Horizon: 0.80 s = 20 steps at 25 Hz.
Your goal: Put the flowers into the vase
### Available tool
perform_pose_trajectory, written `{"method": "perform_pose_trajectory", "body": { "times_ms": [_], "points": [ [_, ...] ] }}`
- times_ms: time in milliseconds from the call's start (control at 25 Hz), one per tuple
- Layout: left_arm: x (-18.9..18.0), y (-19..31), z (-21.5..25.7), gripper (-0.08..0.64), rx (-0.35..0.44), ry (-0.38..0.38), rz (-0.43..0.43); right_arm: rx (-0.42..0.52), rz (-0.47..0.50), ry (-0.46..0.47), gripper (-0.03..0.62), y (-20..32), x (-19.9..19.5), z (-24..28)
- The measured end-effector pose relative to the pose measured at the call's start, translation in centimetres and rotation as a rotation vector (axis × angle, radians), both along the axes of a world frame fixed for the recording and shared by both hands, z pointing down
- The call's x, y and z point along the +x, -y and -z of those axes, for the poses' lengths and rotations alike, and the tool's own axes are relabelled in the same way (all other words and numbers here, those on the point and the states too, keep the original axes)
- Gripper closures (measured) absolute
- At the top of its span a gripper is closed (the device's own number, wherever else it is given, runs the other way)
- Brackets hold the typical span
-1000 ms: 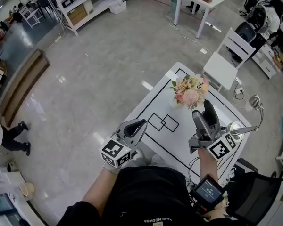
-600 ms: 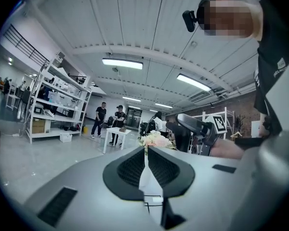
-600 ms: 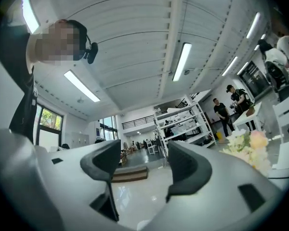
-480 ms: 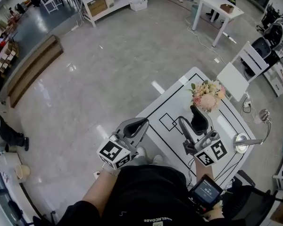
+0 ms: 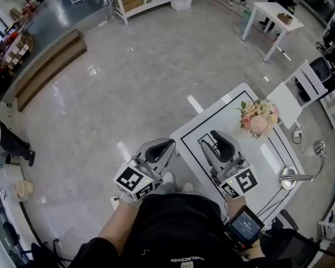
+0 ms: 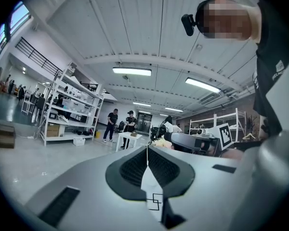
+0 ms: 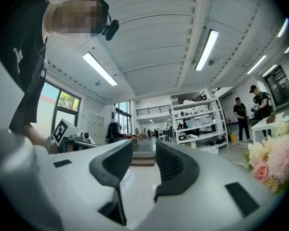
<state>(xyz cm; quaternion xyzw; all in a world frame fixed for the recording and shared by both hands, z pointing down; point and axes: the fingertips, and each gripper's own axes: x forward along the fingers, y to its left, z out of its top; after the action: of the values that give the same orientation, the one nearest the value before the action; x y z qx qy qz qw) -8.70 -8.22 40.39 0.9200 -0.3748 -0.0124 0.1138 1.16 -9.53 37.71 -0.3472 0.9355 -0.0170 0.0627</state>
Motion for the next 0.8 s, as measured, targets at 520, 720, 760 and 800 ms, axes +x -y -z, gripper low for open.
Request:
{"method": "perform_pose_trajectory", "body": {
  "times_ms": [520, 720, 760, 800],
  "points": [
    [-1.2, -0.3, -0.2, 0.554, 0.001, -0.002, 0.025, 0.009, 0.026, -0.007, 0.515, -0.8, -2.3, -0.6],
    [-1.3, -0.3, -0.2, 0.554, -0.004, 0.000, 0.026, 0.016, 0.042, -0.015, 0.515, -1.0, -2.8, -0.6],
    [-1.3, -0.3, -0.2, 0.554, -0.004, 0.001, 0.025, 0.015, 0.043, -0.017, 0.515, -1.1, -2.8, -0.6],
    [-1.2, -0.3, -0.2, 0.554, -0.005, 0.002, 0.024, 0.014, 0.044, -0.018, 0.515, -1.1, -2.8, -0.7]
  ]
}}
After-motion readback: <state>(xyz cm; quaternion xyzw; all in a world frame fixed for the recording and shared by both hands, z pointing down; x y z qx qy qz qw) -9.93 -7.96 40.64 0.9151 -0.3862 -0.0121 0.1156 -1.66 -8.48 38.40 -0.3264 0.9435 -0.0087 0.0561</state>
